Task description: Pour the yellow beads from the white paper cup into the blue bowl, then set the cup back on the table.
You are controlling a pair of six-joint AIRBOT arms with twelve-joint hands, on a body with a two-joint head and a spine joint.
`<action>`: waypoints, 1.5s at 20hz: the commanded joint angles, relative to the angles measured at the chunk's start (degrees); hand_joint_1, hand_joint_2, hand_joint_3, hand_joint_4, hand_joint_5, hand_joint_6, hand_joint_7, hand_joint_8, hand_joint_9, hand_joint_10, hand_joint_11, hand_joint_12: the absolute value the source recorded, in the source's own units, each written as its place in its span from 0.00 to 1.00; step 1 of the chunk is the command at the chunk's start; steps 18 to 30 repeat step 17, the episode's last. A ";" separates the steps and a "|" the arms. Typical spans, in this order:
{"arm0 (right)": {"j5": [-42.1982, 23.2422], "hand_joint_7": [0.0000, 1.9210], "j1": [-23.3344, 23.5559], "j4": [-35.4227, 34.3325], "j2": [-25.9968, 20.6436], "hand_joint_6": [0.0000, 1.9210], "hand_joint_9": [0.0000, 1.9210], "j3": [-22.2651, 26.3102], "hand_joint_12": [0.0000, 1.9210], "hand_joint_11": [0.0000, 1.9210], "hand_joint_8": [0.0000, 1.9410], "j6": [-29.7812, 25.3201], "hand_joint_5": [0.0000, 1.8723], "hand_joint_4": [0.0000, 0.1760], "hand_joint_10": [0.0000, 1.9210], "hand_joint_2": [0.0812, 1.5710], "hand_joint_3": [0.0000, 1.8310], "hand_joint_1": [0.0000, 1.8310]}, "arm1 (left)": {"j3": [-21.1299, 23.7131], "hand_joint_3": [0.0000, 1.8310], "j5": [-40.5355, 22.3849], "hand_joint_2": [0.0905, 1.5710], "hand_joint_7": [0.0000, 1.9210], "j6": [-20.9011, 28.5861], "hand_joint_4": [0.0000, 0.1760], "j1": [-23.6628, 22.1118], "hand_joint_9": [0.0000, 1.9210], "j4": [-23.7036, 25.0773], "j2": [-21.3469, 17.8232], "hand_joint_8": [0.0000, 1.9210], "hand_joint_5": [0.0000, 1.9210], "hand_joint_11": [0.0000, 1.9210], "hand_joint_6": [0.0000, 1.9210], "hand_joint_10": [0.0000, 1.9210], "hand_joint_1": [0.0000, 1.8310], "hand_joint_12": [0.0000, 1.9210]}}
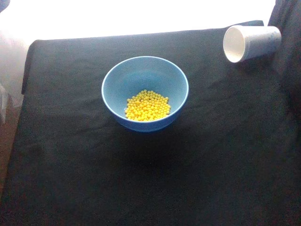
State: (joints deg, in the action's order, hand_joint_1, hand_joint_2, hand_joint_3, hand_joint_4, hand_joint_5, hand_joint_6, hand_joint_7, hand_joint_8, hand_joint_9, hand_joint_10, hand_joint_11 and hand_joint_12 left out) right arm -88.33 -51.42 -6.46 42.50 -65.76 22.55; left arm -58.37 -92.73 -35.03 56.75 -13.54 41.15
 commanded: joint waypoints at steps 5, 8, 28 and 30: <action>-12.65 0.01 -4.50 -8.04 1.70 0.01 0.01 0.65 0.01 0.02 0.00 -0.03 0.02 0.85 0.00 0.48 0.00 0.32 | 0.47 0.00 -6.52 0.75 0.18 0.50 0.03 -1.16 0.17 -0.93 -0.43 0.00 0.16 0.05 0.00 0.00 0.20 0.17; -12.65 0.02 -4.50 -8.03 3.20 0.00 0.03 0.41 0.03 0.07 0.00 -0.05 0.01 0.74 0.00 0.45 0.00 0.24 | 0.47 0.01 -6.52 0.76 0.22 0.99 0.00 -1.17 0.21 -0.85 -0.22 0.00 0.20 0.02 0.01 0.00 0.12 0.32; -12.69 0.14 -4.28 -5.85 4.88 0.00 0.13 0.33 0.05 0.09 0.00 -0.56 0.09 0.80 0.01 0.49 0.01 0.16 | 0.60 0.00 -6.52 0.87 0.29 3.59 0.00 -1.88 0.24 1.30 0.40 0.00 0.35 0.00 0.14 0.00 0.22 0.40; -12.69 0.14 -4.28 -5.85 4.88 0.00 0.13 0.33 0.05 0.09 0.00 -0.56 0.09 0.80 0.01 0.49 0.01 0.16 | 0.60 0.00 -6.52 0.87 0.29 3.59 0.00 -1.88 0.24 1.30 0.40 0.00 0.35 0.00 0.14 0.00 0.22 0.40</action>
